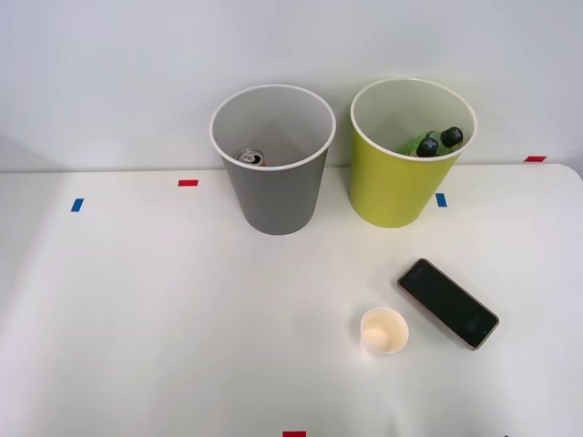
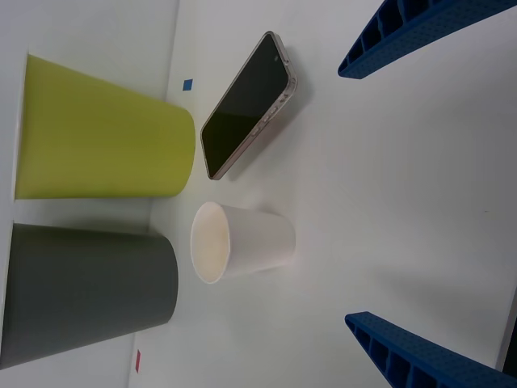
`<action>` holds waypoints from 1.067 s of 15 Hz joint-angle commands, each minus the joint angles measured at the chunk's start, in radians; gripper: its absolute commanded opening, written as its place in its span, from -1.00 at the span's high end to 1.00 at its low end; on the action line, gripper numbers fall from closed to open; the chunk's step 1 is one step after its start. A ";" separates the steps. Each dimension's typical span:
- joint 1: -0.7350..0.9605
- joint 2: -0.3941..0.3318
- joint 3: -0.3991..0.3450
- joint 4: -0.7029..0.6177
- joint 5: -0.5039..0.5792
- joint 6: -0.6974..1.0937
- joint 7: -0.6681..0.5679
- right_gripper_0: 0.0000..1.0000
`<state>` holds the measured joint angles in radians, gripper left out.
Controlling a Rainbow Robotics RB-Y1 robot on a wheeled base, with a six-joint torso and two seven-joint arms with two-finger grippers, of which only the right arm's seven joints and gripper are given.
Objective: Put cans in the gray bin, plastic bottles in the light green bin
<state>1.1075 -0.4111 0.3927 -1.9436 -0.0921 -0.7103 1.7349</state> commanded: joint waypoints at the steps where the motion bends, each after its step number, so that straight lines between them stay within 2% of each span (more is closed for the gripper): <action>1: 0.000 0.000 0.000 0.000 0.000 0.000 0.000 -1.00; 16: 0.000 0.000 0.000 0.000 0.000 0.000 0.000 -1.00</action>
<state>1.1075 -0.4111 0.3927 -1.9436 -0.0921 -0.7103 1.7349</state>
